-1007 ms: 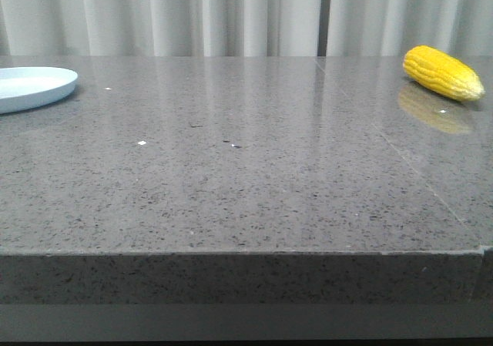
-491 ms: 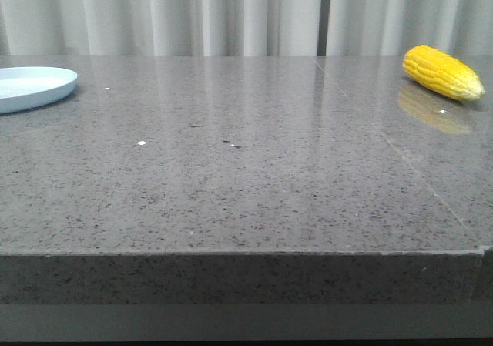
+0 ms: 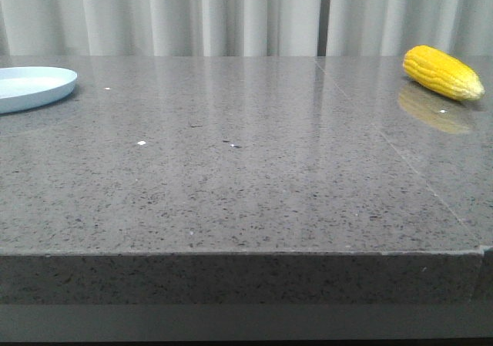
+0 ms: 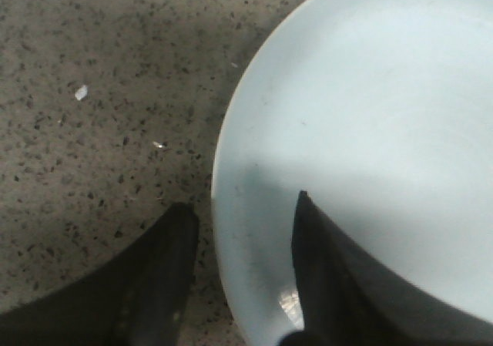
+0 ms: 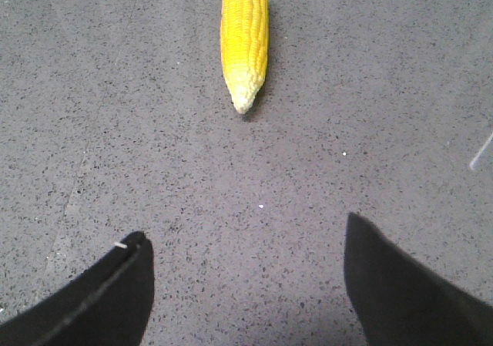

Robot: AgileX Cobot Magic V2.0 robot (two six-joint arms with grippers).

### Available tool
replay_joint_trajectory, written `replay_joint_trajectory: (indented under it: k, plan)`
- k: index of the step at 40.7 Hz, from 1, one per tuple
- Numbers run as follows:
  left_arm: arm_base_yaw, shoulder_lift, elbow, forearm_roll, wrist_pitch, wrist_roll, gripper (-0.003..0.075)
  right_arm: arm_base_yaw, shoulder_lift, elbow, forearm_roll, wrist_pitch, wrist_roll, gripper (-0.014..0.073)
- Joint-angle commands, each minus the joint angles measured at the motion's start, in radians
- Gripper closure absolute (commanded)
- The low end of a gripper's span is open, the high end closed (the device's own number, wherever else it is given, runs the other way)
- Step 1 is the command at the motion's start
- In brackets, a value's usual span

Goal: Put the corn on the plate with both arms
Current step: 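Lower the left gripper to the rim of the pale blue plate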

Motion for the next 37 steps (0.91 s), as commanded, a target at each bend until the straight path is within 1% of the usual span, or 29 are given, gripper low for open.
replay_joint_trajectory:
  k: [1,11,14,16,18,19,21,23,29,37]
  plan:
    - [-0.001,-0.043,-0.033,-0.024,-0.034,0.002,0.0459,0.0,0.002,-0.028,-0.013,-0.078,-0.011,0.0051]
    - [-0.001,-0.007,-0.033,-0.024,-0.01,0.002,0.0459,0.0,0.002,-0.028,-0.013,-0.078,-0.011,0.0051]
    - [-0.001,-0.007,-0.033,-0.024,-0.021,0.002,0.0476,0.0,0.002,-0.028,-0.013,-0.078,-0.011,0.0051]
    - [-0.001,-0.007,-0.033,-0.024,-0.026,0.002,0.0514,0.0,0.002,-0.028,-0.013,-0.078,-0.011,0.0051]
    - [-0.001,-0.007,-0.033,-0.024,-0.026,0.002,0.0592,0.0,0.002,-0.028,-0.013,-0.078,-0.011,0.0051]
    - [-0.001,-0.007,-0.033,-0.024,-0.028,0.002,0.0613,0.0,0.002,-0.028,-0.013,-0.078,-0.011,0.0051]
    - [-0.001,-0.007,-0.033,-0.024,-0.028,0.002,0.069,0.0,0.002,-0.028,-0.013,-0.078,-0.011,0.0051]
    - [-0.001,-0.007,-0.033,-0.024,-0.028,0.002,0.0738,0.0,0.002,-0.028,-0.013,-0.078,-0.011,0.0051]
    - [-0.003,-0.016,-0.049,-0.029,-0.011,0.002,0.0741,0.0,0.002,-0.028,-0.013,-0.078,-0.011,0.0051]
    - [-0.032,-0.055,-0.121,-0.104,0.06,0.003,0.0741,0.0,0.002,-0.028,-0.013,-0.078,-0.011,0.0051]
